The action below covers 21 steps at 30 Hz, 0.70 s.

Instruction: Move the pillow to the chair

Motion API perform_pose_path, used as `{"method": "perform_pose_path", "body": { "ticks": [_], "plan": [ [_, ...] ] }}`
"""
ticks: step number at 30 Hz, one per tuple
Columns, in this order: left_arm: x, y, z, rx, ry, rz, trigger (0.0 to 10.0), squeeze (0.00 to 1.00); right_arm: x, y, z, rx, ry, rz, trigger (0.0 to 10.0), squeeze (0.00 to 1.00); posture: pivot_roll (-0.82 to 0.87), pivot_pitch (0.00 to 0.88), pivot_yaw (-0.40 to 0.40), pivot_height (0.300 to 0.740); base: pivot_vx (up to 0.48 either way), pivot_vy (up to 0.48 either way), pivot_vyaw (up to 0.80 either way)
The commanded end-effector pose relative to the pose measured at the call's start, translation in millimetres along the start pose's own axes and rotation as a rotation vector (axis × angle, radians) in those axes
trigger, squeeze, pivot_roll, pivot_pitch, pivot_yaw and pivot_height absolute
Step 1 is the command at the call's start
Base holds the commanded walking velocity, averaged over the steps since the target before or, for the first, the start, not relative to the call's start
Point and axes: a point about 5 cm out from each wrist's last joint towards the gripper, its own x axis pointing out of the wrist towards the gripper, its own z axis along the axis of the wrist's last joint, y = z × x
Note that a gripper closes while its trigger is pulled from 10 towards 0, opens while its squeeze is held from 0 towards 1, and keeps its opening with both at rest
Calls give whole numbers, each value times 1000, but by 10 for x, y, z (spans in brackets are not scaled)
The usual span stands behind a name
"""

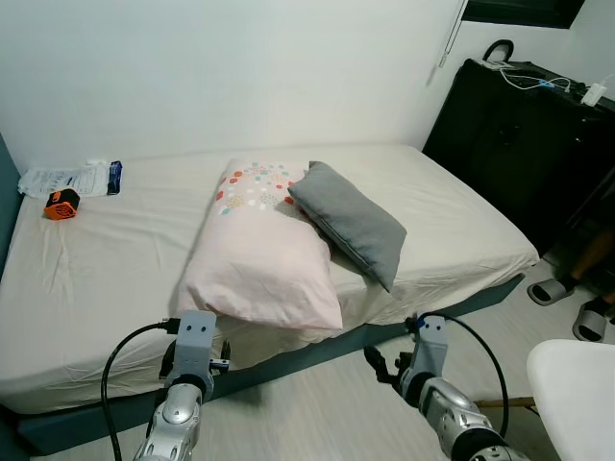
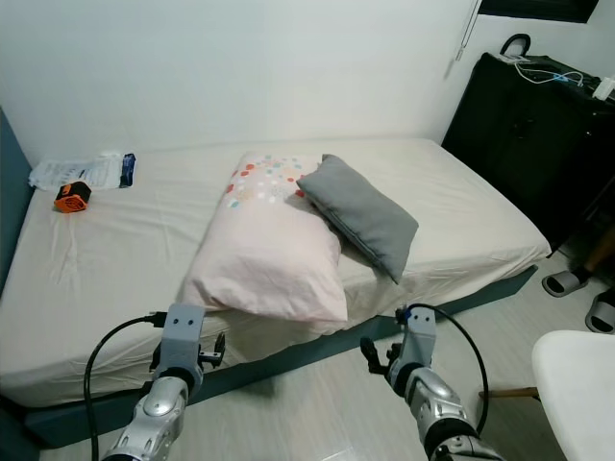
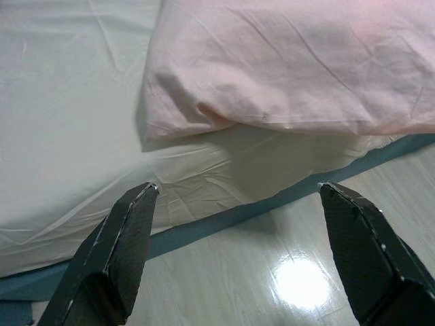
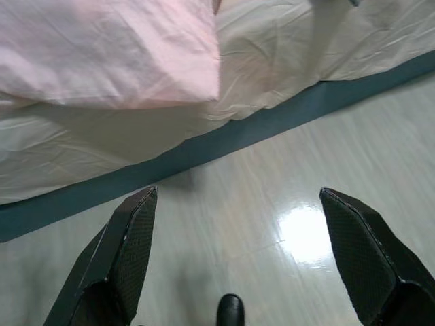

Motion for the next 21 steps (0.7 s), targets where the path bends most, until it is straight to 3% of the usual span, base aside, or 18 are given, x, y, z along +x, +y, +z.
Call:
{"method": "perform_pose_path", "body": {
  "ticks": [1,5,7,10,11,13,16,21],
  "plan": [
    [-5,-25,-5,4,7,-11,10000,0,-30,-77,-6,-16,-13,-32,10000,0,125,0,-124,740,0,0,0],
    [-7,-20,-7,5,7,-9,10000,0,-15,-44,23,2,-42,-37,10000,0,125,0,-125,740,0,0,0],
    [-12,-11,-11,1,6,-3,10000,0,15,78,23,-32,-68,-15,10000,0,128,0,-127,740,0,0,0],
    [-14,-8,-12,-2,6,0,10000,0,26,138,13,-57,-75,1,10000,0,128,0,-127,740,0,0,0],
    [-19,-3,-14,-8,3,5,10000,0,36,219,-5,-95,-84,23,10000,0,127,0,-127,740,0,0,0],
    [-19,-3,-14,-8,3,5,10000,0,36,219,-5,-95,-84,23,10000,0,127,0,-127,740,0,0,0],
    [-38,11,-33,-20,0,19,10000,0,44,454,-89,-268,-101,86,10000,0,121,0,-129,740,0,0,0],
    [-60,25,-41,-36,-13,41,10000,0,32,494,-124,-270,-118,88,10000,0,122,0,-137,740,0,0,0]
  ]
}}
